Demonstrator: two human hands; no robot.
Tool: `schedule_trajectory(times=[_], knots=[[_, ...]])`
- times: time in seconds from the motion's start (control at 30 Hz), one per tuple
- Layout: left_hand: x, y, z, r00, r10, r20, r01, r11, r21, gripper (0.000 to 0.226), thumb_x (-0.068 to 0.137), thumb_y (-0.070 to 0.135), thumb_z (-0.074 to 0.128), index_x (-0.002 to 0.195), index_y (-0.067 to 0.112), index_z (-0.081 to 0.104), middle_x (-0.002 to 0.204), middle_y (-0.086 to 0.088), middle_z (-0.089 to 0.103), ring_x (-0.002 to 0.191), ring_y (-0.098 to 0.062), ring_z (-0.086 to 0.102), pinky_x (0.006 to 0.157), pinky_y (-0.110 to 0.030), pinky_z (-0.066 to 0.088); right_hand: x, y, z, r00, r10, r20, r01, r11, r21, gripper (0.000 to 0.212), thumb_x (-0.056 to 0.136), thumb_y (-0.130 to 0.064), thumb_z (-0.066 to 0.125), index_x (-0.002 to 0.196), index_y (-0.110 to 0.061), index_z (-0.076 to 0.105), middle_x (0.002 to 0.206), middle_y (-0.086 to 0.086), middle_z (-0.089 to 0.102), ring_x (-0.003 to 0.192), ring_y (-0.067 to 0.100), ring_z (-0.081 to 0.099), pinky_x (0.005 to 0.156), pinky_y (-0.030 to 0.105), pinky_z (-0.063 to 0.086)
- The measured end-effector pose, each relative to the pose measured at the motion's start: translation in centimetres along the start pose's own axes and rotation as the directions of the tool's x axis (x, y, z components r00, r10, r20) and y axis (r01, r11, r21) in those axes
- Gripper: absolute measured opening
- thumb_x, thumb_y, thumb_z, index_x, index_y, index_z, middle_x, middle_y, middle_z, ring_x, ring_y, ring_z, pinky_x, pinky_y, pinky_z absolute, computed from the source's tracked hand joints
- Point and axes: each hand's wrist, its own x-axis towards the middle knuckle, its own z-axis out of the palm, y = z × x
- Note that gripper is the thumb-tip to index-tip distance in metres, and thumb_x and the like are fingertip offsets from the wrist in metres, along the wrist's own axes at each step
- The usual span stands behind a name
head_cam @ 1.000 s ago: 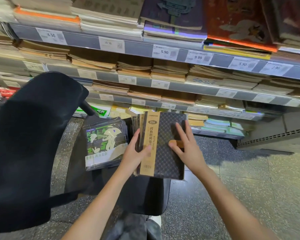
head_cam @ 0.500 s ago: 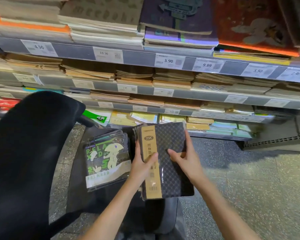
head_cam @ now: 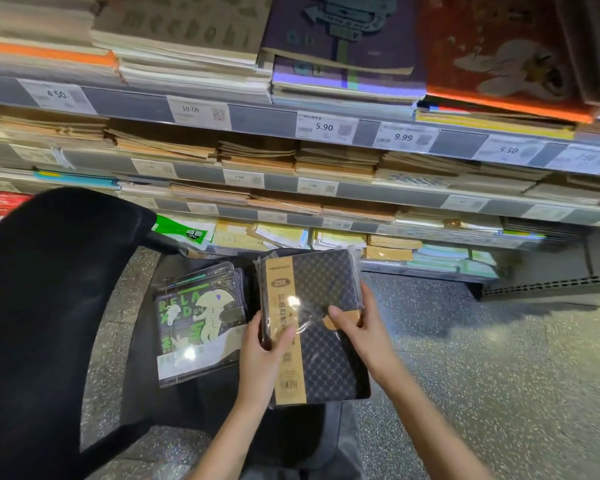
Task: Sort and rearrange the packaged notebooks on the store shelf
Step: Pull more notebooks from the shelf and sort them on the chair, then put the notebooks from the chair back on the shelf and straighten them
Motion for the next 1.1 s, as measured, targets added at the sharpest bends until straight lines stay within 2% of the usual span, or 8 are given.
schedule_trajectory(times=[0.1,0.3,0.43,0.57,0.7,0.83,1.0,1.1], knots=[[-1.0,-1.2,-0.4,0.999,-0.026,0.034,0.024,0.999,0.035,0.037,0.08,0.038,0.066,0.116,0.037,0.054,0.118,0.008,0.054,0.106,-0.001,0.054,0.083,-0.02,0.044,0.4,-0.3,0.1,0.999,0.039,-0.03,-0.038,0.999,0.031,0.071,0.081,-0.041,0.063,0.141,-0.03,0.026,0.127,-0.001,0.054,0.105,0.013,0.061,0.089,0.033,0.052],[-0.7,-1.1,-1.4,0.985,-0.096,0.143,0.088,0.994,0.062,0.038,0.077,0.028,0.073,0.104,0.043,0.052,0.118,0.003,0.058,0.105,-0.007,0.058,0.086,-0.027,0.048,0.7,-0.3,0.8,0.994,0.021,-0.111,-0.014,0.998,0.068,0.038,0.09,-0.026,0.057,0.126,-0.03,0.044,0.118,0.002,0.06,0.099,0.015,0.064,0.086,0.039,0.054],[-1.3,-0.8,-1.9,0.983,-0.1,0.151,0.1,0.995,0.005,0.044,0.077,0.026,0.073,0.114,0.034,0.052,0.122,0.004,0.055,0.11,-0.008,0.055,0.086,-0.026,0.046,0.1,-1.0,1.4,0.99,0.025,-0.142,-0.009,0.993,0.117,0.04,0.088,-0.03,0.06,0.125,-0.033,0.045,0.12,0.003,0.058,0.103,0.019,0.062,0.091,0.046,0.051],[-2.2,0.8,-2.4,0.989,-0.049,0.142,0.057,0.997,-0.052,0.043,0.078,0.021,0.071,0.115,0.031,0.051,0.117,0.009,0.059,0.108,-0.005,0.057,0.084,-0.024,0.047,-0.5,-2.9,1.1,0.988,-0.044,-0.145,0.058,0.993,0.099,0.051,0.08,-0.045,0.062,0.128,-0.034,0.045,0.123,-0.003,0.056,0.108,0.017,0.059,0.093,0.044,0.05],[-2.9,4.3,-2.6,0.988,0.043,0.148,-0.028,0.995,-0.101,0.038,0.08,0.011,0.069,0.109,0.028,0.051,0.108,0.01,0.064,0.091,0.005,0.062,0.065,-0.012,0.05,-1.1,-6.8,0.1,0.978,-0.15,-0.147,0.169,0.977,0.127,0.033,0.088,-0.026,0.061,0.113,-0.042,0.048,0.116,-0.008,0.059,0.103,0.012,0.061,0.087,0.033,0.052],[-3.8,8.8,-2.8,0.98,0.153,0.13,-0.138,0.984,-0.117,0.038,0.079,0.01,0.07,0.107,0.028,0.052,0.105,0.011,0.066,0.093,0.003,0.063,0.069,-0.012,0.05,-2.1,-11.5,-1.0,0.957,-0.226,-0.183,0.254,0.956,0.144,0.04,0.083,-0.031,0.064,0.12,-0.03,0.049,0.115,-0.002,0.062,0.101,0.022,0.064,0.088,0.046,0.052],[-5.5,15.4,-3.2,0.954,0.275,0.118,-0.26,0.957,-0.128,0.04,0.078,0.007,0.071,0.109,0.022,0.05,0.105,0.01,0.065,0.092,0.003,0.063,0.069,-0.009,0.049,-4.4,-18.4,-2.7,0.907,-0.351,-0.233,0.389,0.91,0.144,0.043,0.086,-0.027,0.064,0.125,-0.026,0.047,0.119,-0.002,0.06,0.105,0.019,0.062,0.087,0.035,0.053],[-7.0,19.7,-3.3,0.934,0.343,0.097,-0.328,0.934,-0.143,0.045,0.077,0.011,0.072,0.115,0.019,0.05,0.107,0.009,0.064,0.095,-0.001,0.062,0.072,-0.015,0.049,-6.2,-22.9,-3.9,0.868,-0.43,-0.249,0.47,0.873,0.131,0.044,0.084,-0.029,0.064,0.125,-0.025,0.047,0.118,-0.002,0.061,0.105,0.02,0.062,0.088,0.04,0.053]])
